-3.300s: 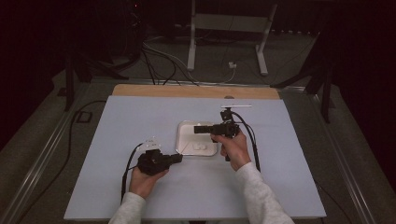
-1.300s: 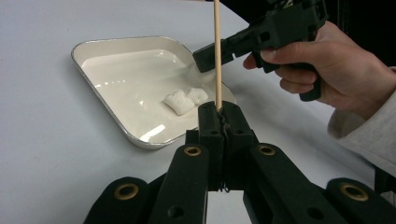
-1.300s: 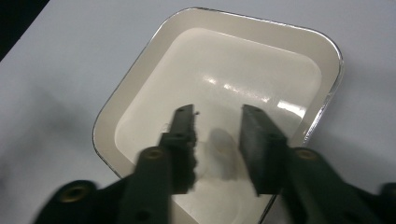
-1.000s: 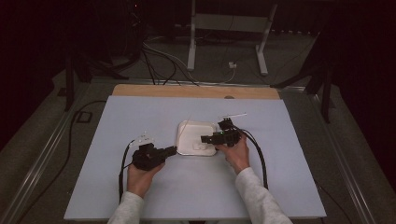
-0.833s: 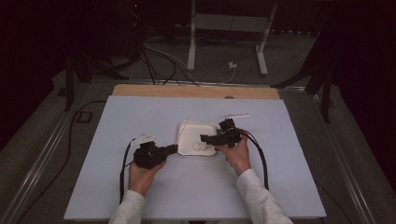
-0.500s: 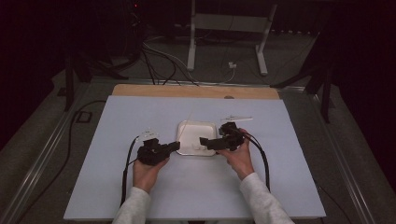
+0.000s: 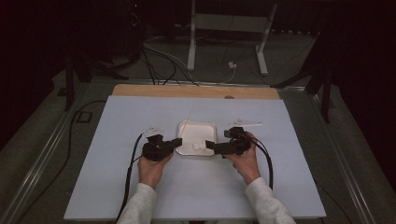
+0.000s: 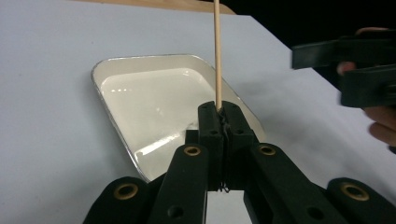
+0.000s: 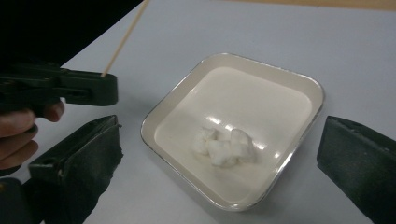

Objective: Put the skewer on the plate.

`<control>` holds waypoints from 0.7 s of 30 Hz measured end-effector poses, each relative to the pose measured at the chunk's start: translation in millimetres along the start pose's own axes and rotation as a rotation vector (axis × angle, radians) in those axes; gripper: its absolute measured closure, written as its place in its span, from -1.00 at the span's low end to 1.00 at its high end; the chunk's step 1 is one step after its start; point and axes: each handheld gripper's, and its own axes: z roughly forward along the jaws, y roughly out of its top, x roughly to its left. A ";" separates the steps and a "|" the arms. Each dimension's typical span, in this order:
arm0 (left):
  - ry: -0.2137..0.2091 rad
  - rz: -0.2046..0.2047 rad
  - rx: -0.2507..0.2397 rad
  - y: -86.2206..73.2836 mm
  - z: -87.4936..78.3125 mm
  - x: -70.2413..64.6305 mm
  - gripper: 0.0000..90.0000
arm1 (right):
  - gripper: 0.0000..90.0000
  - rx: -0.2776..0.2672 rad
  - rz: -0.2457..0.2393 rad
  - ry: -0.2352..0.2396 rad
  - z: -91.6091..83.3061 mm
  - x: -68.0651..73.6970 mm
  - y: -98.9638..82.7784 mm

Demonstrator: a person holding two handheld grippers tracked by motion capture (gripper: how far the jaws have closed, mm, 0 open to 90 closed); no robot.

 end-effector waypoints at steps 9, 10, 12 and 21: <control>0.050 -0.026 0.027 -4.0 15.1 1.0 0.99 | -1.00 -0.017 -0.017 -0.009 -10.9 -0.1 -4.3; 0.055 -0.029 0.032 -4.3 16.8 1.4 0.99 | -1.00 -0.015 -0.019 -0.012 -11.5 0.4 -4.9; 0.062 -0.031 0.041 -5.5 20.3 2.1 0.99 | -1.00 -0.012 -0.031 -0.017 -12.8 1.3 -5.8; 0.095 -0.048 0.082 -10.7 35.2 4.2 0.99 | -1.00 -0.021 -0.042 -0.015 -20.1 4.2 -9.9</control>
